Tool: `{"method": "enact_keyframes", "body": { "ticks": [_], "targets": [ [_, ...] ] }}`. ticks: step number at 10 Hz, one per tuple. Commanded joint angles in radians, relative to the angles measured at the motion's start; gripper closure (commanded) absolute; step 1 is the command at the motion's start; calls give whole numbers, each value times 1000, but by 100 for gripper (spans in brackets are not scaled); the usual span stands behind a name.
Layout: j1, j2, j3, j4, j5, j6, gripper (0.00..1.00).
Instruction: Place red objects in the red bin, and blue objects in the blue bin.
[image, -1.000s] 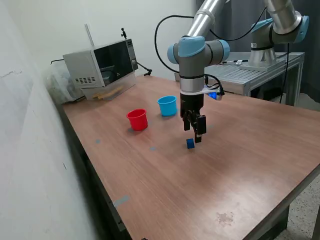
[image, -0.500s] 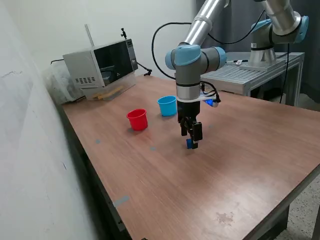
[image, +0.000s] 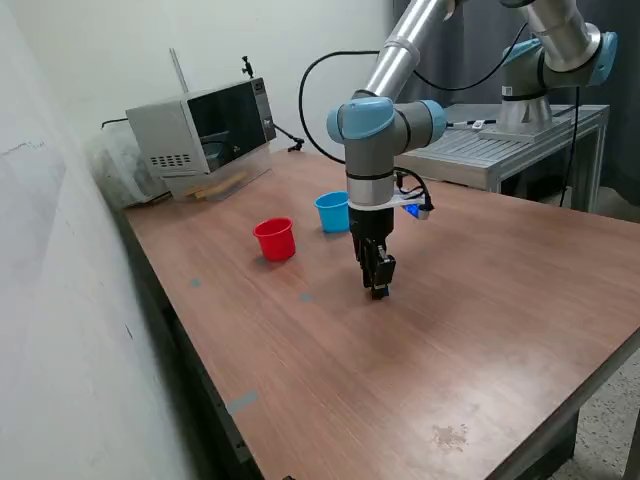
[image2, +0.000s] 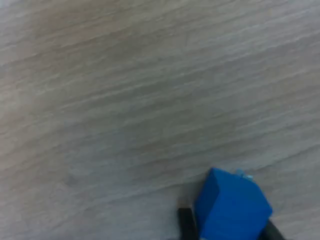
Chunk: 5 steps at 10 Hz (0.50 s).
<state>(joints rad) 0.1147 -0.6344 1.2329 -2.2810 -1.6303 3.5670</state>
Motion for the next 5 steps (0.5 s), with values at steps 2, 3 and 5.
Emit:
{"method": "enact_keyframes", "body": {
  "ticks": [2,3,5],
  "targets": [
    [-4,-17,-9,14,0,-60,100],
    [-4,-65,-7,27,0,-63,100],
    [-3,-167,22,61,0,-82,100]
  ]
}}
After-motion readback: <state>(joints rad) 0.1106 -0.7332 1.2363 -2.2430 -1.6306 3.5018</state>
